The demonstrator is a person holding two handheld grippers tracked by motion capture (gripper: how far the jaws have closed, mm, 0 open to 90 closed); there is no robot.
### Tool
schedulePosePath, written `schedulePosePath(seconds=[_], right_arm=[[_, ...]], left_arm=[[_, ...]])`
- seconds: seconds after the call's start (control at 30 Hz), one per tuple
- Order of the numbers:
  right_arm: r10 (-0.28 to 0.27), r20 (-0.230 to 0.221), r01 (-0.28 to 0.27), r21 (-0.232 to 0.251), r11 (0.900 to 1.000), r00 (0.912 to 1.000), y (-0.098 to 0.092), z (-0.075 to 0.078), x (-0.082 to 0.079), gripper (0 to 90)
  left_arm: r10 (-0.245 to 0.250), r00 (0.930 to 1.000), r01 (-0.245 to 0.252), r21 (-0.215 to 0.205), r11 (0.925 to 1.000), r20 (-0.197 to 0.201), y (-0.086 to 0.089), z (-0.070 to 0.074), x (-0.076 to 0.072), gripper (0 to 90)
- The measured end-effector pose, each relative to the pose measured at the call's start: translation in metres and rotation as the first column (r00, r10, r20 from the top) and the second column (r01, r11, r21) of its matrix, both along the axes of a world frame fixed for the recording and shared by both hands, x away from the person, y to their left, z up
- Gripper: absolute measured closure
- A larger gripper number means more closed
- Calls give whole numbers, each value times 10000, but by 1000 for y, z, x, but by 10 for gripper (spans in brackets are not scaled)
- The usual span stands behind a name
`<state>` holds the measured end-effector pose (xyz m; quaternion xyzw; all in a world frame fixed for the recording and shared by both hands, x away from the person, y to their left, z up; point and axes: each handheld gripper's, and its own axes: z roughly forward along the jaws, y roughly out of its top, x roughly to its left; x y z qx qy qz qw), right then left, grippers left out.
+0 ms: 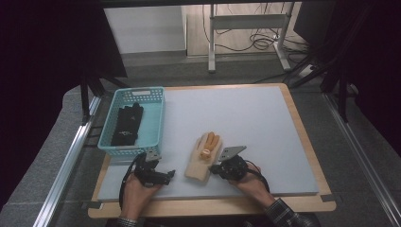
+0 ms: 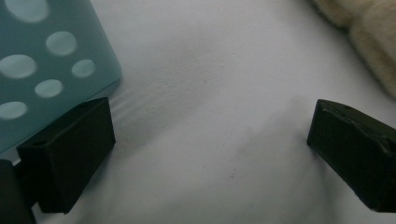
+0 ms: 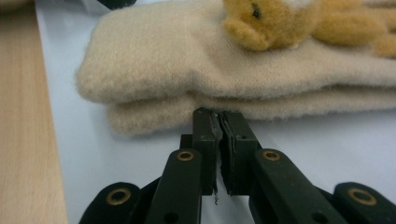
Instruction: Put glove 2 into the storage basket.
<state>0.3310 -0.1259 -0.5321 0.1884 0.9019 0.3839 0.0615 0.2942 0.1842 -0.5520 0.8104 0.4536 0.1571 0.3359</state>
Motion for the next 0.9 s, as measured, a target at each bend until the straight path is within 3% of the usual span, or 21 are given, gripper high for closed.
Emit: schedulePosePath(seconds=[0.43,0.53,0.63,0.9], right_arm=[[-165,-37,165,172,9997,9999,28,-3,10,829],[-39,22,39,46,10000,10000,28,-2,9,776],[-80,217,80,-26,10000,9997,20,2,8,737],[-1327,311,1315,394,9905,9907,-29,15,19,575]], left_arm=[[-20,10000,20,-55,10000,7,0,0,0,6],[-52,10000,52,-38,10000,26,1,-1,0,7],[-52,10000,52,-40,10000,24,1,-1,0,6],[-51,10000,51,-39,10000,22,1,-1,1,6]])
